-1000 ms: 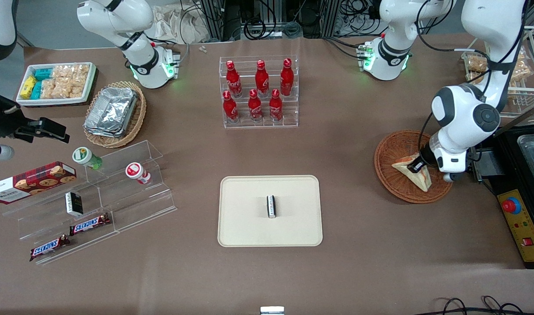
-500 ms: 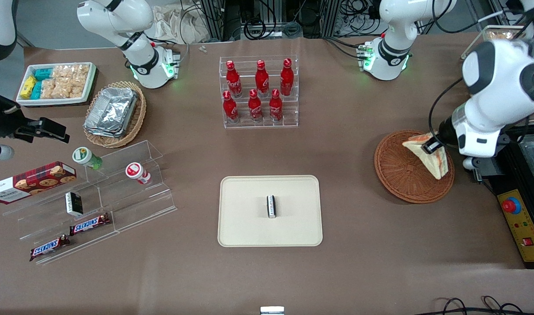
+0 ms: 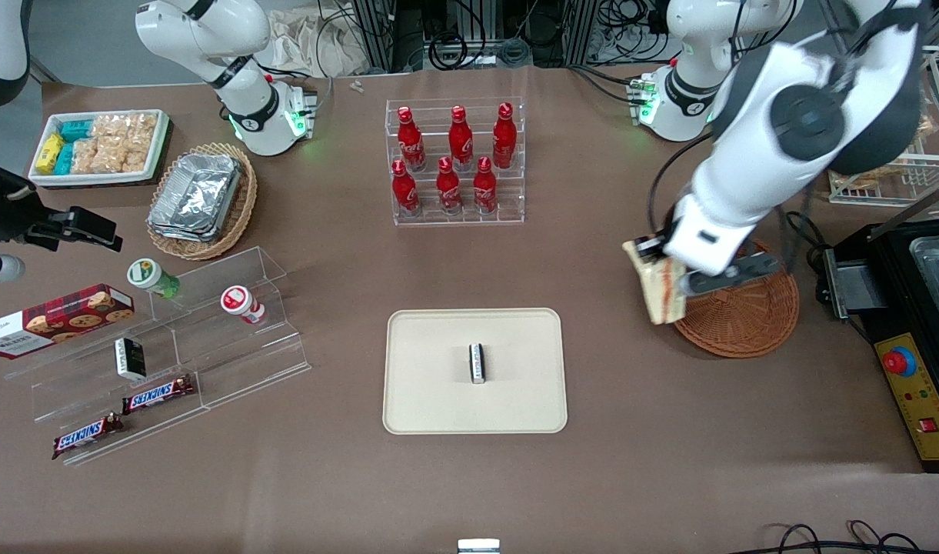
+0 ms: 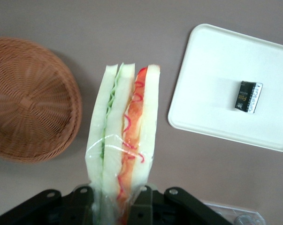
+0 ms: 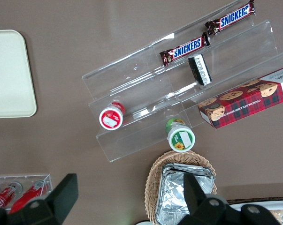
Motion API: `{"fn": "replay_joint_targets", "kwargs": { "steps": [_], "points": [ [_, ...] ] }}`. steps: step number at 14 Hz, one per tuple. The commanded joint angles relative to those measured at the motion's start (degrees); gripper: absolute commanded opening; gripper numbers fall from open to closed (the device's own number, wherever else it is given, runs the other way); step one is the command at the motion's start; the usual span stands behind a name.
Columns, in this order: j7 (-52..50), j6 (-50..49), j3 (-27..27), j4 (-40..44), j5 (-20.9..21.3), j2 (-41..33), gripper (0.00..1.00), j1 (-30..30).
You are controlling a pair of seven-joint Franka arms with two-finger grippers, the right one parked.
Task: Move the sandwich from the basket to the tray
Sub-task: 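Lift the sandwich and carry it over the cream tray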
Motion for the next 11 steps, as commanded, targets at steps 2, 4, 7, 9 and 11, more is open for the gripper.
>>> {"fn": "replay_joint_targets", "kwargs": {
  "steps": [2,4,7,9,11],
  "points": [
    [-0.84,2.33,-0.05,12.94,5.66,18.93,0.0,-6.93],
    [-1.55,7.69,0.04,14.18,10.48,25.44,0.0,-9.04],
    [-5.21,12.54,0.21,17.95,15.34,34.84,0.0,-10.27],
    [-6.29,12.55,2.4,21.21,18.4,38.2,0.0,-14.12],
    [-6.47,12.64,4.43,21.48,18.68,38.83,0.0,-15.64]
  ]
}}
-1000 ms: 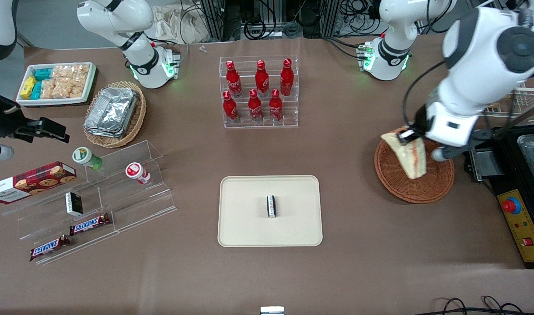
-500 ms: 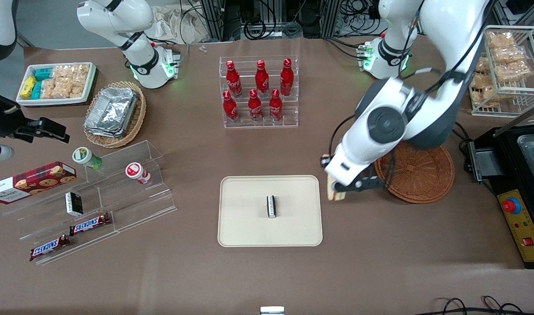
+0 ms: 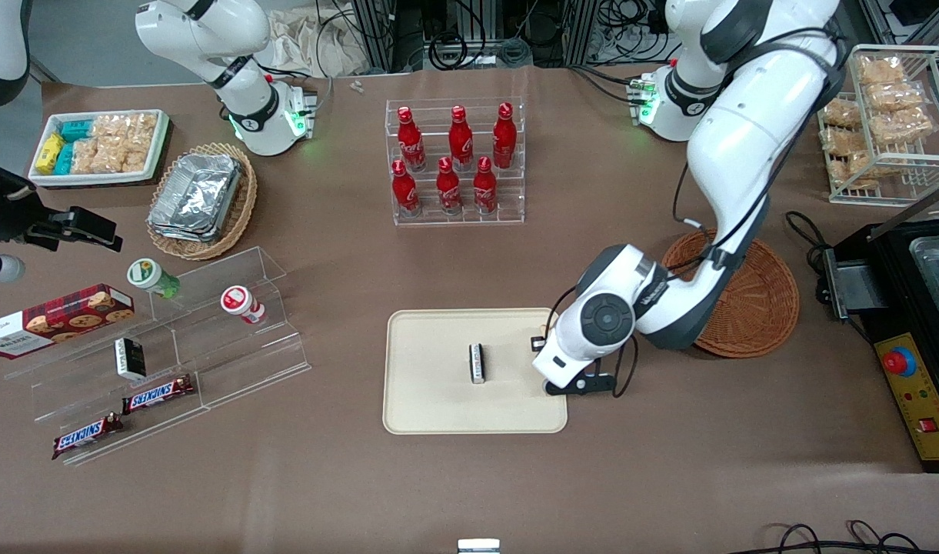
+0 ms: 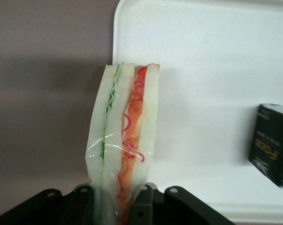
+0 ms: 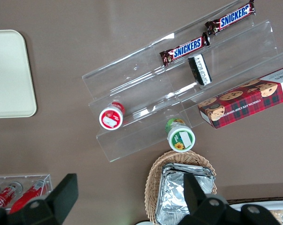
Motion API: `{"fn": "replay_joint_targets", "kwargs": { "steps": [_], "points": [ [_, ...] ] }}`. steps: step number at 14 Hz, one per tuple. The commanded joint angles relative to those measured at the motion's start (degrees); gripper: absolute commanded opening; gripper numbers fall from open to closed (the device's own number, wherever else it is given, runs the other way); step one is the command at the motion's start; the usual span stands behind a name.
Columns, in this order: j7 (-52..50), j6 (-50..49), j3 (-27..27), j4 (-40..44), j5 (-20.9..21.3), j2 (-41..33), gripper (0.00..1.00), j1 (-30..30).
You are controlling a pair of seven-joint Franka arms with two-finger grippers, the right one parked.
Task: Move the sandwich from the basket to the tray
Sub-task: 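Lift the sandwich and carry it over the cream tray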
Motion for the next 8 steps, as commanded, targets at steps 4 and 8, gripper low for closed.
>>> {"fn": "replay_joint_targets", "kwargs": {
  "steps": [4,8],
  "points": [
    [-1.12,-0.89,2.04,3.63,1.5,0.87,0.0,-3.03],
    [-0.93,0.5,2.04,3.54,1.68,1.39,0.0,-3.03]
  ]
}}
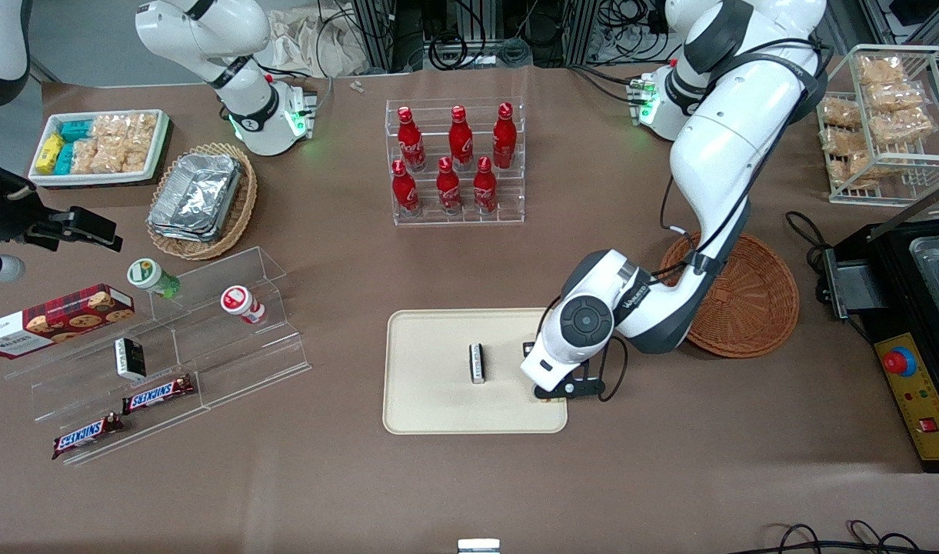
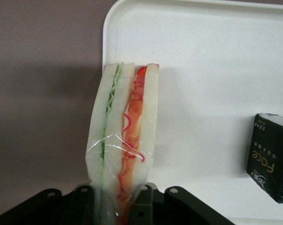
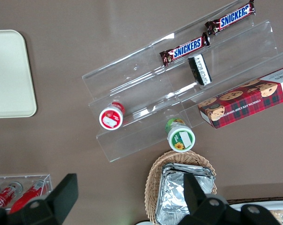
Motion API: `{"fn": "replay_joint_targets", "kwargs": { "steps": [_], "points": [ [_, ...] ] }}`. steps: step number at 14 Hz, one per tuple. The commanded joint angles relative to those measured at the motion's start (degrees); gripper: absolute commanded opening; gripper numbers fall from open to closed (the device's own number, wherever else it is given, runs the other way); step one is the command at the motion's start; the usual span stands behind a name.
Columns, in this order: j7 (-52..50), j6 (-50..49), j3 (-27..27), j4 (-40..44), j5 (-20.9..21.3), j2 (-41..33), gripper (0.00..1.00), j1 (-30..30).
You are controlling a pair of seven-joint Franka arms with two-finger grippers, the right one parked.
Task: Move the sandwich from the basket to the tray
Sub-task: 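Lower the sandwich onto the tray beside the black box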
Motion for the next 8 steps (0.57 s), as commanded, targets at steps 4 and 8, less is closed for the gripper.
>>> {"fn": "replay_joint_targets", "kwargs": {
  "steps": [4,8],
  "points": [
    [-0.23,1.12,0.49,1.77,1.01,0.6,0.0,-0.82],
    [-0.93,3.57,0.49,1.77,1.01,2.27,0.0,-0.9]
  ]
}}
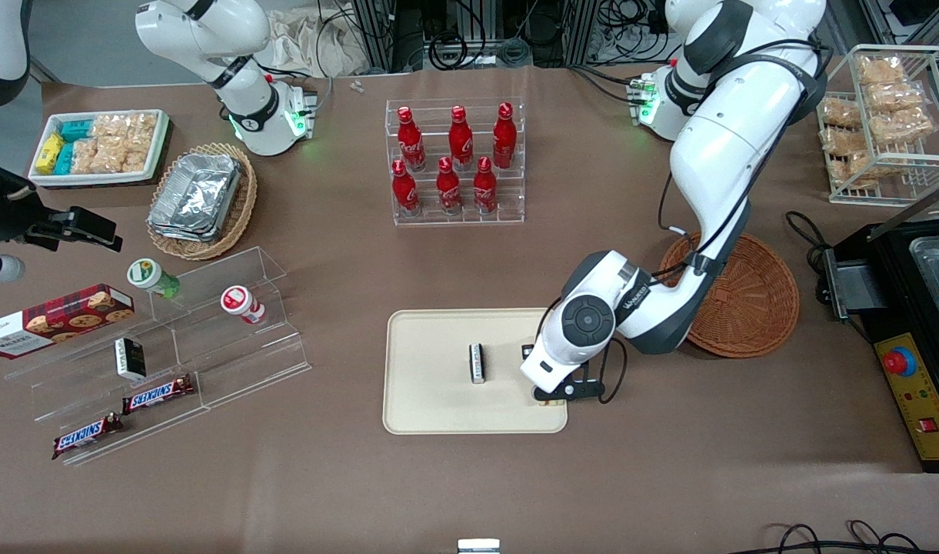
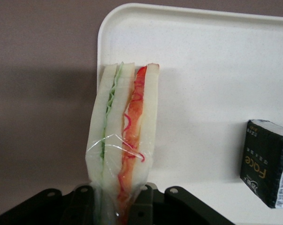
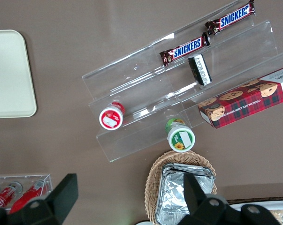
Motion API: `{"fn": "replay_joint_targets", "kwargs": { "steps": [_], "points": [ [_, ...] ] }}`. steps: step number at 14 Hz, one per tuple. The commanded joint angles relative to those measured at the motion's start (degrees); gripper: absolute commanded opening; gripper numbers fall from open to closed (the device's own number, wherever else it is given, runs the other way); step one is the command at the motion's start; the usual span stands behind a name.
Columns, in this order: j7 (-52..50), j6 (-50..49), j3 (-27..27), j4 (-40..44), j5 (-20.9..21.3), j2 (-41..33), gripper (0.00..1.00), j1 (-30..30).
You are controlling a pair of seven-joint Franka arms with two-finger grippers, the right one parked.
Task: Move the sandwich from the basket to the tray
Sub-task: 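Lower the sandwich onto the tray beside the black box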
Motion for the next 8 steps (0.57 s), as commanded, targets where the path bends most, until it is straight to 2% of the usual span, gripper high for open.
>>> {"fn": "replay_joint_targets", "kwargs": {
  "steps": [1,2,3,4,5,8],
  "points": [
    [-0.85,2.18,0.44,1.66,1.0,2.06,0.0,-0.9],
    [-0.93,2.28,0.44,1.66,1.0,1.98,0.0,-0.98],
    [-0.93,2.28,0.44,1.66,1.09,1.98,0.15,-0.99],
    [-0.93,2.28,0.44,1.31,1.18,2.06,0.87,-0.99],
    [-0.76,2.28,0.52,1.22,1.18,1.98,1.0,-0.99],
    [-0.93,2.02,0.52,1.31,1.18,1.19,1.0,-0.81]
  ]
}}
